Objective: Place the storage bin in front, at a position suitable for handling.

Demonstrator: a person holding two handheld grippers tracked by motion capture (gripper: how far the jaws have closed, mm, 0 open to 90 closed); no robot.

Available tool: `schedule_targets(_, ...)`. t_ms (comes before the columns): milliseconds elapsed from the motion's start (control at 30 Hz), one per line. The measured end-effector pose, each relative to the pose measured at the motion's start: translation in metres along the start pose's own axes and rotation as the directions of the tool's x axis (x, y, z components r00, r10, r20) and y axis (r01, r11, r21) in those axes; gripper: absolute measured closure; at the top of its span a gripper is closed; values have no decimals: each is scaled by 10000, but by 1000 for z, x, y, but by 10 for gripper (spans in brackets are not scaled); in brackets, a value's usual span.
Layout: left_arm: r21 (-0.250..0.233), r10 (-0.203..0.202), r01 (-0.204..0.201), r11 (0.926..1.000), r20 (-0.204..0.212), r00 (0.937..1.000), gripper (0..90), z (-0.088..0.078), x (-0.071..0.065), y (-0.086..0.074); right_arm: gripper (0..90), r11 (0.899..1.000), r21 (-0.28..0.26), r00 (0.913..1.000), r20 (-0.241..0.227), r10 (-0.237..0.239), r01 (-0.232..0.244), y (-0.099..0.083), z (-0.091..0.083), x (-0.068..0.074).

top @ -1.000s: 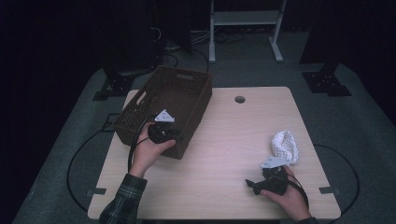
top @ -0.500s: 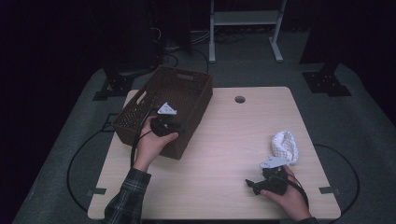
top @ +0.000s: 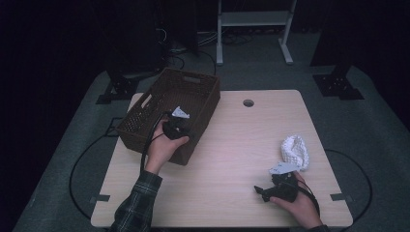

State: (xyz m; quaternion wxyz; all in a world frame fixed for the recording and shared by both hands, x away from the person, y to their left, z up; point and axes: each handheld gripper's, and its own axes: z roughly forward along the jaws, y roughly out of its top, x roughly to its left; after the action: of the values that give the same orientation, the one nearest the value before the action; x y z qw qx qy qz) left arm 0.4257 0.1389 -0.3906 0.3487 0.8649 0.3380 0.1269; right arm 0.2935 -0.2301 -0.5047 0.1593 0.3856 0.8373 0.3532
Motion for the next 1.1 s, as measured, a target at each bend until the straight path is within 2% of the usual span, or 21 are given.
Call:
schedule_targets(133,131,186,-187,9997,23,9998,672,-3,0,-2,17,10000,2,10000,1,-5,5,0,0,0)
schedule_targets(433,-21,137,-136,9999,384,9992,680,-11,1,-12,17,10000,0,10000,0,-8,8,0,0,0)
schedule_targets(767,200,305,-318,9993,611,9977,704,-25,-2,-24,17,10000,-17,10000,4,-23,23,0,0,0)
schedule_targets(933,196,148,-166,9997,901,9958,722,-33,-2,-33,17,10000,-18,10000,9,-37,37,0,0,0)
schedule_targets(1100,94,412,-425,9991,1110,9930,740,-41,-4,-43,17,10000,4,10000,-9,-19,19,0,0,0)
